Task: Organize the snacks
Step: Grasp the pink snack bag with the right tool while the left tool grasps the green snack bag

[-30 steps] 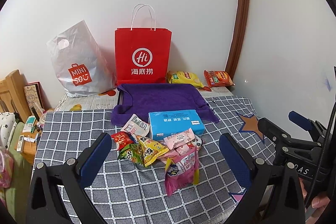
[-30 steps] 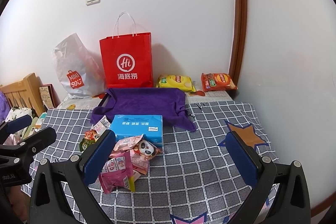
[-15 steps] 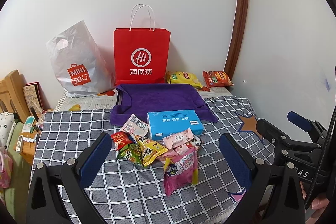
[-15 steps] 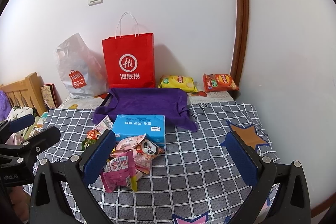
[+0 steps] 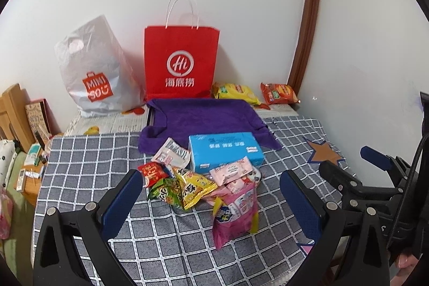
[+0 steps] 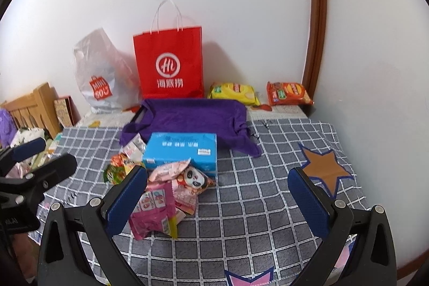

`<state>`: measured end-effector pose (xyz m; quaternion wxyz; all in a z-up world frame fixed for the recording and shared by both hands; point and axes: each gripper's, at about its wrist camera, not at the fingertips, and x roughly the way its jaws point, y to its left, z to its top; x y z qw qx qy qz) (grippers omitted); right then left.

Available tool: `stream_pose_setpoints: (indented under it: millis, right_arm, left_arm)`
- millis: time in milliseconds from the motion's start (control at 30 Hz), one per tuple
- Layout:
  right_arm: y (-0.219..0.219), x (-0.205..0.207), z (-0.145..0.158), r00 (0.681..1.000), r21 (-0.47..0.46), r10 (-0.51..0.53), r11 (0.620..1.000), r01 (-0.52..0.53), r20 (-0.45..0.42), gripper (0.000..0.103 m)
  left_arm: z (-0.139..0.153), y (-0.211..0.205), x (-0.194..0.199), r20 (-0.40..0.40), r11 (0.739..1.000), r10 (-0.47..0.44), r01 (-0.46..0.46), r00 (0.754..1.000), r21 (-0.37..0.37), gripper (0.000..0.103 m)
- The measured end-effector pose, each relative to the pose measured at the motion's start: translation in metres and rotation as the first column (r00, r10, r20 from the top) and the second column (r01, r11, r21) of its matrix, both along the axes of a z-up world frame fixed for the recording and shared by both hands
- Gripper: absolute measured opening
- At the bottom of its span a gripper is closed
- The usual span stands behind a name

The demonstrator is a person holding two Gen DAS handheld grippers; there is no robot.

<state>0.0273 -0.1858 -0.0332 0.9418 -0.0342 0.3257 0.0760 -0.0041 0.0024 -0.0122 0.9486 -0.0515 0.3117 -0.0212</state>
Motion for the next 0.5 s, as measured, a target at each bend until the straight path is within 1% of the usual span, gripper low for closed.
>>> stream_pose_setpoints:
  millis: [100,267,333,500]
  right_arm:
    - [0.006,0.008,-0.014,0.999,-0.024,-0.002,1.000,0.001,-0.033,0.103]
    - [0.013,0.018,-0.037,0.996,-0.015,0.028,0.999,-0.030,-0.087,0.103]
    - [0.015,0.021,-0.045,0.993,0.000,0.050,0.999,-0.050,-0.107,0.103]
    - [0.029,0.023,-0.062,0.977,0.076,0.137,0.989,-0.126,-0.165,0.103]
  left_arm:
    - [-0.014,0.012,0.011,-0.036,1.000,0.013,-0.014,0.999,-0.023,0.102]
    - [-0.041,0.035,0.026,-0.096,0.998,0.051,-0.055,0.994,-0.039,0.098]
    - [-0.050,0.044,0.030,-0.117,0.996,0.067,-0.073,0.991,-0.043,0.098]
    - [-0.068,0.069,0.036,-0.152,0.991,0.098,-0.110,0.984,-0.075,0.098]
